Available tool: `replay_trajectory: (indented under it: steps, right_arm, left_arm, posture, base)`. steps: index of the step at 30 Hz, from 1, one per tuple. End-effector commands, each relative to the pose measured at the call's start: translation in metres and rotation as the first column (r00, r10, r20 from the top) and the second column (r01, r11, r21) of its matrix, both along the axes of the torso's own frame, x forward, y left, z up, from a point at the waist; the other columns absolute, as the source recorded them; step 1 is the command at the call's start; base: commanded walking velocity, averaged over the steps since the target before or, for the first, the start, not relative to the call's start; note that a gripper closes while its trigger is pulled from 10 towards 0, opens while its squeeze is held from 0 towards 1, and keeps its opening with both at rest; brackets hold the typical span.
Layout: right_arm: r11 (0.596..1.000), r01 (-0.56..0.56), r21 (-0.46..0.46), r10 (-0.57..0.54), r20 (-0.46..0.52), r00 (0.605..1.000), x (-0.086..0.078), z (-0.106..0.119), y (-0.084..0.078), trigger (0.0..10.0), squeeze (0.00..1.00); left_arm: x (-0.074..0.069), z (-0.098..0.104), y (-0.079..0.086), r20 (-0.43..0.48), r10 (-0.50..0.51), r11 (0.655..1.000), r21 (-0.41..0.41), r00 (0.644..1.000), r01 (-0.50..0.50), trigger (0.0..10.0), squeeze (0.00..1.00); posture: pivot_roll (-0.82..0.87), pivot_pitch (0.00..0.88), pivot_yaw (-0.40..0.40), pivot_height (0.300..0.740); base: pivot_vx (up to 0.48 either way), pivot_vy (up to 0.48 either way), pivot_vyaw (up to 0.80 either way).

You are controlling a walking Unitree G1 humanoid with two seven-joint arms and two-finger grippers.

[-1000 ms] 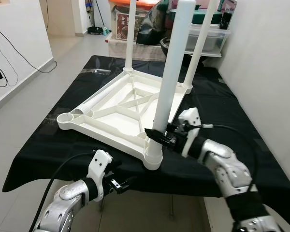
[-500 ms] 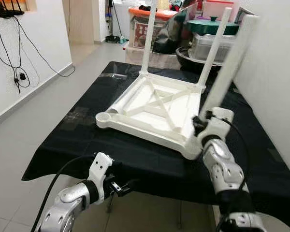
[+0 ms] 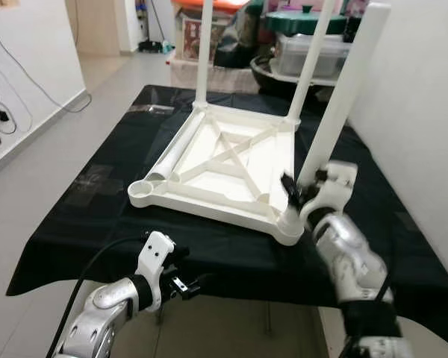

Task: Building children table

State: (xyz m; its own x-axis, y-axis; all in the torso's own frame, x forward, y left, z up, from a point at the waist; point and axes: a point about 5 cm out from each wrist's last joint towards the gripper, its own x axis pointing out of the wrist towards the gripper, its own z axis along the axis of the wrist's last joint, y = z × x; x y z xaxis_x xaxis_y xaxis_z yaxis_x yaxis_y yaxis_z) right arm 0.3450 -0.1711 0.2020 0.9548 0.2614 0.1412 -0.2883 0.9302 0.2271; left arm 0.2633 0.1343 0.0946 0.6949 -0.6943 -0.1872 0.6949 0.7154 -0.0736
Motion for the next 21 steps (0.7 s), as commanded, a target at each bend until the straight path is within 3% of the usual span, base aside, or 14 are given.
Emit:
replay_trajectory:
  steps: [1,3,5,7,9,10,11,12,14,15,17,19,20,21]
  right_arm:
    - [0.993,-0.118,0.007,0.118,0.044,0.992,-0.003,0.005,0.011,10.0,0.0]
    - [0.977,-0.208,-0.037,0.209,0.047,0.977,-0.006,0.005,0.014,10.0,0.0]
    - [0.924,-0.358,-0.138,0.364,0.024,0.931,-0.013,-0.004,0.022,10.0,0.0]
    - [0.888,-0.424,-0.179,0.429,-0.011,0.903,-0.016,-0.011,0.026,10.0,0.0]
    - [0.888,-0.424,-0.179,0.429,-0.011,0.903,-0.016,-0.011,0.026,10.0,0.0]
    - [0.844,-0.498,-0.197,0.5,-0.042,0.865,-0.02,-0.017,0.03,10.0,0.0]
    - [0.79,-0.573,-0.218,0.572,-0.073,0.817,-0.023,-0.025,0.036,8.4,0.0]
    - [0.79,-0.573,-0.218,0.572,-0.073,0.817,-0.023,-0.025,0.036,8.4,0.0]
    - [0.713,-0.66,-0.237,0.657,-0.104,0.746,-0.028,-0.033,0.049,0.0,0.0]
    - [0.707,-0.667,-0.235,0.664,-0.106,0.74,-0.027,-0.035,0.053,0.0,0.0]
    - [0.769,-0.578,-0.274,0.57,-0.118,0.813,-0.016,-0.039,0.057,0.0,0.0]
    - [0.789,-0.546,-0.283,0.534,-0.123,0.836,-0.012,-0.041,0.057,0.0,0.0]
    - [0.848,-0.453,-0.275,0.427,-0.152,0.891,-0.006,-0.048,0.055,0.0,0.0]
    - [0.848,-0.453,-0.275,0.427,-0.152,0.891,-0.006,-0.048,0.055,0.0,0.0]
  left_arm:
    - [-0.002,-0.002,0.0,-0.006,0.001,1.0,0.007,1.0,-0.001,10.0,0.0]
    - [-0.001,-0.003,0.001,-0.006,0.0,1.0,0.01,1.0,0.0,10.0,0.0]
    - [0.0,-0.002,0.0,-0.006,-0.001,1.0,0.009,1.0,0.001,10.0,0.0]
    - [0.001,-0.002,-0.002,-0.004,-0.004,1.0,0.008,1.0,0.004,10.0,0.0]
    - [0.001,-0.002,-0.002,-0.004,-0.004,1.0,0.008,1.0,0.004,10.0,0.0]
    - [0.001,-0.001,-0.003,-0.002,-0.006,1.0,0.005,1.0,0.006,10.0,0.0]
    - [0.001,0.0,-0.004,0.001,-0.007,1.0,0.002,1.0,0.007,10.0,0.0]
    - [0.001,0.0,-0.004,0.001,-0.007,1.0,0.002,1.0,0.007,10.0,0.0]
    - [0.0,-0.001,-0.004,0.001,-0.004,1.0,0.003,1.0,0.004,10.0,0.0]
    - [0.0,-0.001,-0.003,0.0,-0.002,1.0,0.006,1.0,0.002,10.0,0.0]
    - [0.0,-0.001,-0.001,0.0,0.002,1.0,0.006,1.0,-0.002,10.0,0.0]
    - [0.0,0.0,-0.001,0.0,0.002,1.0,0.006,1.0,-0.002,10.0,0.0]
    - [0.0,-0.001,-0.001,-0.002,0.003,1.0,0.007,1.0,-0.003,10.0,0.0]
    - [0.0,-0.001,-0.001,-0.002,0.003,1.0,0.007,1.0,-0.003,10.0,0.0]
  posture:
    - [0.07,0.0,-0.106,0.74]
    - [0.07,0.0,-0.106,0.74]
    - [0.07,0.0,-0.107,0.74]
    - [0.07,0.0,-0.108,0.74]
    - [0.07,0.0,-0.108,0.74]
    - [0.07,0.0,-0.111,0.74]
    - [0.09,0.0,-0.117,0.74]
    - [0.09,0.0,-0.117,0.74]
    - [0.09,0.0,-0.121,0.74]
    - [0.09,0.0,-0.121,0.74]
    - [0.09,0.0,-0.122,0.74]
    - [0.09,0.0,-0.122,0.74]
    - [0.09,0.0,-0.119,0.74]
    - [0.09,0.0,-0.119,0.74]
  base:
    - [0.0,0.0,0.0]
    - [0.0,0.0,0.0]
    - [0.0,0.0,0.0]
    - [0.0,0.0,0.0]
    - [0.0,0.0,0.0]
    - [0.0,0.0,0.0]
    - [0.0,0.0,0.0]
    - [0.0,0.0,0.0]
    - [0.0,0.0,0.0]
    - [0.0,0.0,0.0]
    - [0.0,0.0,0.0]
    - [0.0,0.0,0.0]
    - [0.0,0.0,0.0]
    - [0.0,0.0,0.0]
